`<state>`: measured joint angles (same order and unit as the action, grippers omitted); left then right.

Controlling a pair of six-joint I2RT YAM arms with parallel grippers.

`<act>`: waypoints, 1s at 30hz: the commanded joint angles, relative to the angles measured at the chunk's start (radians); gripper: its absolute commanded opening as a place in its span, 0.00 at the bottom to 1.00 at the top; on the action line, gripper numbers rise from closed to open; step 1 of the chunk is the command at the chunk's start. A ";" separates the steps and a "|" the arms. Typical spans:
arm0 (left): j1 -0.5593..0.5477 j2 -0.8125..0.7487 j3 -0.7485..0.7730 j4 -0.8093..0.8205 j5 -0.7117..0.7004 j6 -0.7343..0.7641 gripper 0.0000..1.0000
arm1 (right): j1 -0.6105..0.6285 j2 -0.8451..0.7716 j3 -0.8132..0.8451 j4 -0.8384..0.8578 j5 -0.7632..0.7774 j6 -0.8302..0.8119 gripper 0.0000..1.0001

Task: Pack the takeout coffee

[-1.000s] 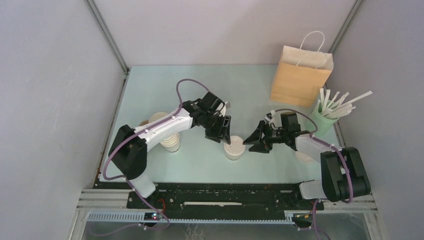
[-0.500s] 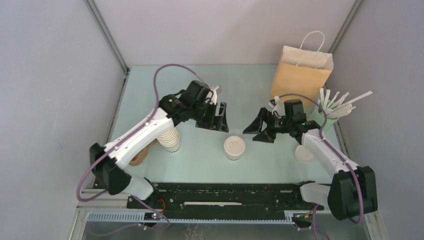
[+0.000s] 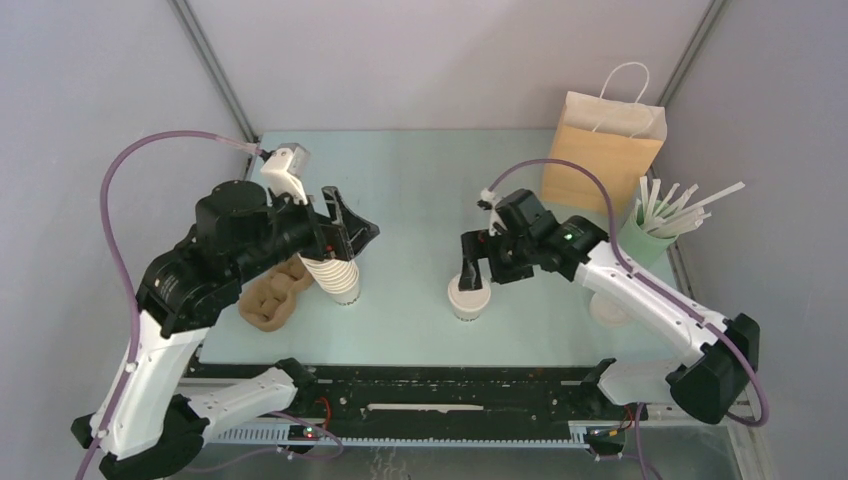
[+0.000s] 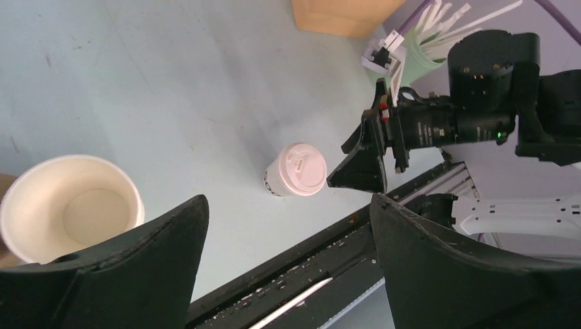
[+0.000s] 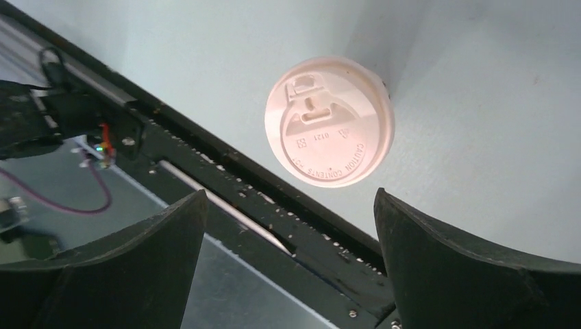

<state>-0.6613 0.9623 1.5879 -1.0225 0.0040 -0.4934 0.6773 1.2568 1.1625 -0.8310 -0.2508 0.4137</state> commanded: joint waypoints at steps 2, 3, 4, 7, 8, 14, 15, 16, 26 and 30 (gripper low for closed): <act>0.008 0.008 0.034 -0.047 -0.083 -0.010 0.92 | 0.148 0.099 0.138 -0.154 0.325 -0.068 1.00; 0.006 0.004 0.031 -0.047 -0.085 -0.009 0.92 | 0.168 0.124 0.156 -0.169 0.352 -0.074 1.00; 0.006 0.001 0.029 -0.047 -0.087 -0.010 0.92 | 0.187 0.146 0.174 -0.182 0.376 -0.080 1.00; 0.006 -0.006 0.028 -0.049 -0.084 -0.010 0.92 | 0.225 0.203 0.228 -0.206 0.422 -0.090 1.00; 0.006 -0.007 0.027 -0.050 -0.082 -0.010 0.92 | 0.233 0.220 0.244 -0.205 0.422 -0.093 1.00; 0.006 -0.009 0.031 -0.049 -0.073 -0.012 0.92 | 0.251 0.323 0.313 -0.195 0.433 -0.082 1.00; 0.007 -0.011 0.033 -0.049 -0.073 -0.013 0.92 | 0.252 0.337 0.325 -0.199 0.436 -0.079 1.00; 0.007 -0.011 0.036 -0.047 -0.073 -0.012 0.92 | 0.255 0.351 0.332 -0.199 0.438 -0.079 1.00; 0.007 -0.035 0.025 -0.054 -0.082 -0.006 0.93 | 0.265 0.414 0.328 -0.192 0.460 -0.066 0.99; 0.006 -0.042 0.014 -0.054 -0.084 -0.004 0.92 | 0.265 0.418 0.313 -0.195 0.477 -0.057 0.98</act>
<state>-0.6594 0.9363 1.5997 -1.0832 -0.0605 -0.4969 0.9314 1.6741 1.4654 -1.0214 0.1837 0.3454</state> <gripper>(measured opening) 0.922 0.984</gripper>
